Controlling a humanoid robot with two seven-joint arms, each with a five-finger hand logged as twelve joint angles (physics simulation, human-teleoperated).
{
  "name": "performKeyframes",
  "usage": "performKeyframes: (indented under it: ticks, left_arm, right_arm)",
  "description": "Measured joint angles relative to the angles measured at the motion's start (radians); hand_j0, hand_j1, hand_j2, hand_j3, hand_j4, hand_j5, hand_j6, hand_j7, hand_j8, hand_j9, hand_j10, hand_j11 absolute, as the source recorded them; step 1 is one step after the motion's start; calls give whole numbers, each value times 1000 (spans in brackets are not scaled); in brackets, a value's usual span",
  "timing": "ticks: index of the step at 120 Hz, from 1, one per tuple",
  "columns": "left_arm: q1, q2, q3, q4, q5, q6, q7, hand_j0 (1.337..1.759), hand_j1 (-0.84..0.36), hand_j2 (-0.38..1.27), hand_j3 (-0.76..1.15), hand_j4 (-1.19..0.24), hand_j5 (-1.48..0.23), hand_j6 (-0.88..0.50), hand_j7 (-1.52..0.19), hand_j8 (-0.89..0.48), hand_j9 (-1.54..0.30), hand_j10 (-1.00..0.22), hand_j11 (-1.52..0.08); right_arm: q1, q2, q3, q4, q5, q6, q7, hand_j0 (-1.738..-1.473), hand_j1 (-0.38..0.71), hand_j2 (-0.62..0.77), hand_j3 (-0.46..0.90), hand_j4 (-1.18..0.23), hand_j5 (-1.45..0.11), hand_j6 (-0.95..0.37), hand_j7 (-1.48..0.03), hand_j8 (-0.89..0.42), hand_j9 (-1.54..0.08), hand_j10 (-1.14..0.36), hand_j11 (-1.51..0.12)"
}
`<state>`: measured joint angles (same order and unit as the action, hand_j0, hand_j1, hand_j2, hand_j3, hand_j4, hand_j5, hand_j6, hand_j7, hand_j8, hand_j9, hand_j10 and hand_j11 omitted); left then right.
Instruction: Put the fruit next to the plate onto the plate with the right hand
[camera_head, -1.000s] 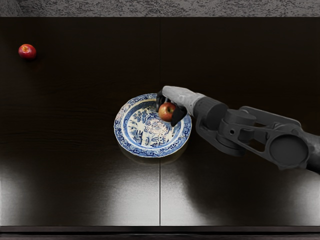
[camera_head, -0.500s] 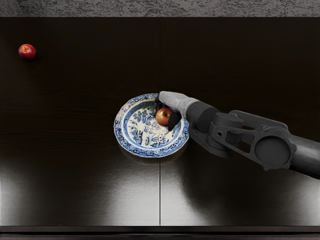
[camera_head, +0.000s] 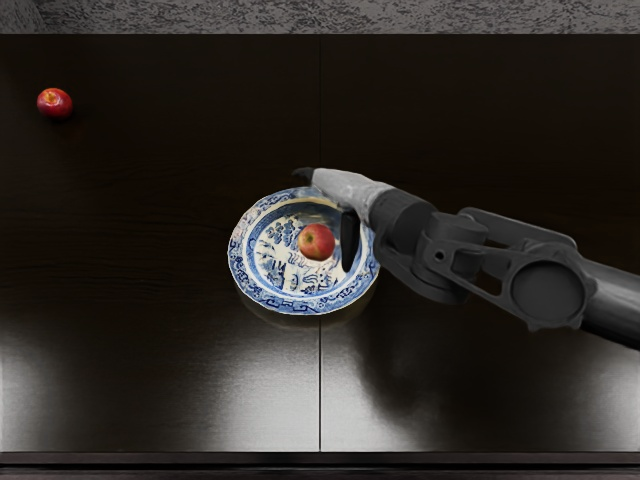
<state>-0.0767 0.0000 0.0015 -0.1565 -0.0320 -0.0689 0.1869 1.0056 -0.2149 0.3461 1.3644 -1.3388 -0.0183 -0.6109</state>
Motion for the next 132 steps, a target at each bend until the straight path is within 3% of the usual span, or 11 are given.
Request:
performKeyframes:
  ticks: [15, 34, 57, 81, 103, 132]
  left_arm:
    - [0, 0, 0, 0, 1, 0, 0, 1658, 339, 2, 0, -9, -11, -9, -11, -9, -11, -9, -11]
    - [0, 0, 0, 0, 0, 0, 0, 1658, 339, 2, 0, -9, -11, -9, -11, -9, -11, -9, -11]
    - [0, 0, 0, 1, 0, 0, 0, 1658, 339, 2, 0, -9, -11, -9, -11, -9, -11, -9, -11]
    - [-2, 0, 0, 0, 0, 0, 0, 1658, 339, 2, 0, -9, -11, -9, -11, -9, -11, -9, -11]
    - [-3, 0, 0, -1, -2, 1, 0, 1658, 339, 2, 0, -9, -11, -9, -11, -9, -11, -9, -11]
    - [-5, 0, -1, 2, -5, 3, 0, 1658, 339, 2, 0, -9, -11, -9, -11, -9, -11, -9, -11]
  right_arm:
    - [3, -39, 32, 21, 82, 27, 0, -1658, -319, 13, 0, -35, -50, -26, -49, -24, -51, -38, -51]
    - [7, -149, 153, 37, 324, 231, 0, -1658, -336, 6, 0, -17, -23, -13, -22, -12, -24, -18, -23]
    - [9, -339, 282, 40, 664, 525, 0, -1658, -344, 3, 0, -7, -9, -6, -9, -6, -9, -8, -9]
    - [10, -544, 325, 36, 929, 614, 0, -1658, -348, 1, 0, -4, -4, -4, -3, -3, -4, -3, -4]
    - [11, -635, 333, 35, 1030, 627, 0, -1658, -349, 1, 0, -2, -2, -3, -1, -2, -2, -2, -1]
    - [11, -686, 348, 37, 1081, 629, 0, -1658, -349, 1, 0, -2, -1, -2, 0, -2, -1, -1, 0]
